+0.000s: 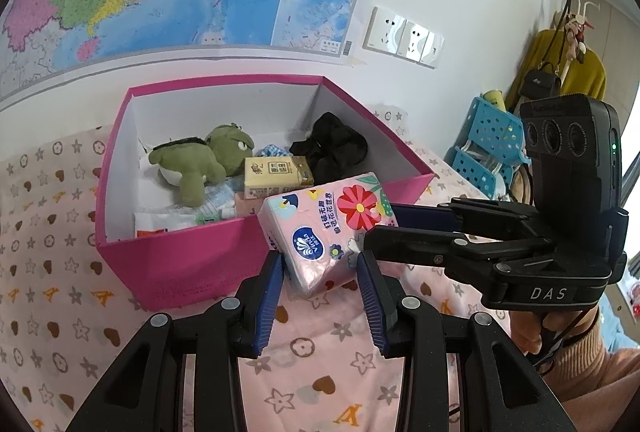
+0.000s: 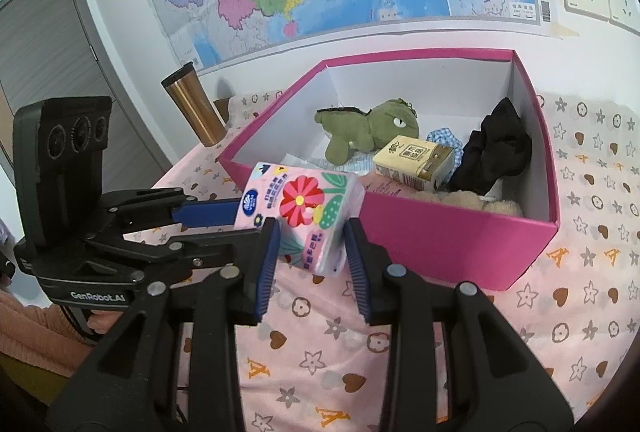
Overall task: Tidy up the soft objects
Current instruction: 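Lift the flower tissue pack over the box rim and lower it inside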
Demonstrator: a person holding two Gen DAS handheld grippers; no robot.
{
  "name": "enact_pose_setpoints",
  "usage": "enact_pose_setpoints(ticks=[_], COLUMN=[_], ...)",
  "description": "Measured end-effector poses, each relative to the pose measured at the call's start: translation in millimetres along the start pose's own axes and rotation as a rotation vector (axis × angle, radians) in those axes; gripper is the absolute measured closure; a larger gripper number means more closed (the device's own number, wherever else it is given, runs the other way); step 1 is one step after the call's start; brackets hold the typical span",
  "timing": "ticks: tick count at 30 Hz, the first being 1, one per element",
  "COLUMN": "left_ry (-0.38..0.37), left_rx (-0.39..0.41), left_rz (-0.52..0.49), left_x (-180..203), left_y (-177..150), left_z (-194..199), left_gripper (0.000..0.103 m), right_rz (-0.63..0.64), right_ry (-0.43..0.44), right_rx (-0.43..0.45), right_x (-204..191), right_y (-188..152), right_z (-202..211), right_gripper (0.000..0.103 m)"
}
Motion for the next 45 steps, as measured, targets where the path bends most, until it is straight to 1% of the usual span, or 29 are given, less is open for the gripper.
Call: enact_pose_setpoints(ticks=[29,45], left_ry=[0.014,0.022], left_rx=[0.033,0.042], left_rz=[0.014,0.014], left_x=[-9,-13], left_y=[25,37], left_z=[-5,-12], left_gripper=[0.065,0.065], right_rz=[0.030,0.021], right_ry=[-0.005,-0.005], right_rx=[0.036,0.056], right_x=[0,6], right_y=[24,34], right_z=[-1,-2], right_gripper=[0.066,0.066])
Point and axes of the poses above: each gripper's, at about its wrist camera, not at the fingertips, and z roughly against the way its jaws point, x to its right, y to its top, the point moved 9 cm from there along -z, roughly the way its jaws point, and after that the axes turned 13 degrees about y, right-handed, at the moved point
